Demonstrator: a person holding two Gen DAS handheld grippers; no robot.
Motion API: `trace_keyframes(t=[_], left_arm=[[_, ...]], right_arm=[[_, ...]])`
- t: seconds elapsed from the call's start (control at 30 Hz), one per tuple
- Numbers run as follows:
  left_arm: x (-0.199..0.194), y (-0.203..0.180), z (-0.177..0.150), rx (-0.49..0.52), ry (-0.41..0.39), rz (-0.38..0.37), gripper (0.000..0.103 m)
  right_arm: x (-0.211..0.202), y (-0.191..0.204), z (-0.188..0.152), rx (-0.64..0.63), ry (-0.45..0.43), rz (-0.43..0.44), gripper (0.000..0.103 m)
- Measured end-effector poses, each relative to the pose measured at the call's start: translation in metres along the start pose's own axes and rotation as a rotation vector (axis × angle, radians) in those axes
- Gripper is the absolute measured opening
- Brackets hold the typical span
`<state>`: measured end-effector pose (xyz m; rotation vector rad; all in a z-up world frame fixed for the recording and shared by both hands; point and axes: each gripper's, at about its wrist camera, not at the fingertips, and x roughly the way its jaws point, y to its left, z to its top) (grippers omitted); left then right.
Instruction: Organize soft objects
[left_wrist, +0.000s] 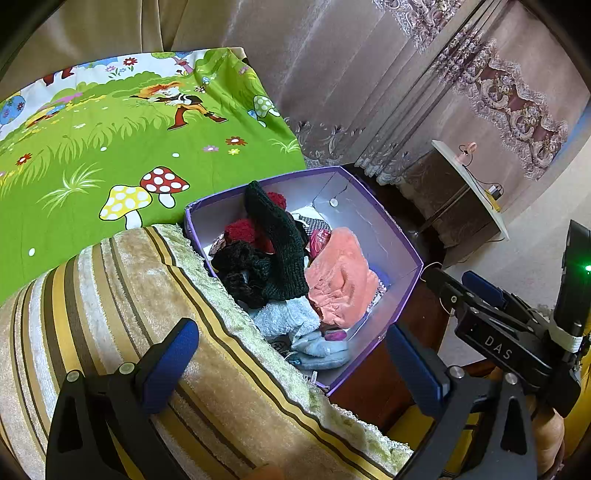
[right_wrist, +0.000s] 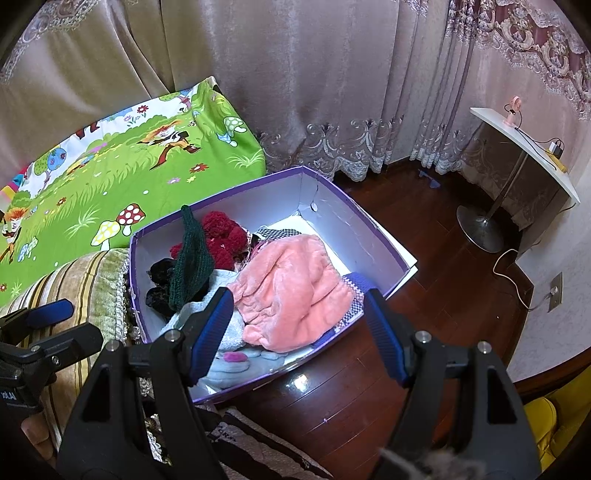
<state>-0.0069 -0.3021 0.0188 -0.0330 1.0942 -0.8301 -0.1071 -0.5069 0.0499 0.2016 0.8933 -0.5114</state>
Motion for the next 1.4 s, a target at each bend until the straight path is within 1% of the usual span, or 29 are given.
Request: trace_keyframes(t=[0.93,1.1,1.23,1.4], left_arm=[[0.0014,0.0001,0.0014,0.0,0.003,0.003,0.102],[0.0042,0.0,0.0004,0.007,0.011,0.012,0.103],[0.0052,-0.0007,0.0005,0.009,0.002,0.02,0.103],[0.0074,-0.0086,0.0032,0.039,-0.003,0.043,0.103]], right_arm=[[0.0009,-0.0004,-0.0009,0.003,0.001,0.002,0.076],[0.0026,-0.0021,-0.002,0.005,0.004,0.003,0.076],[0.0028,-0.0024,-0.0017,0.004,0.004,0.004,0.076],[0.0042,-0.0039,-0.0025,0.012,0.008,0.007,0.076]])
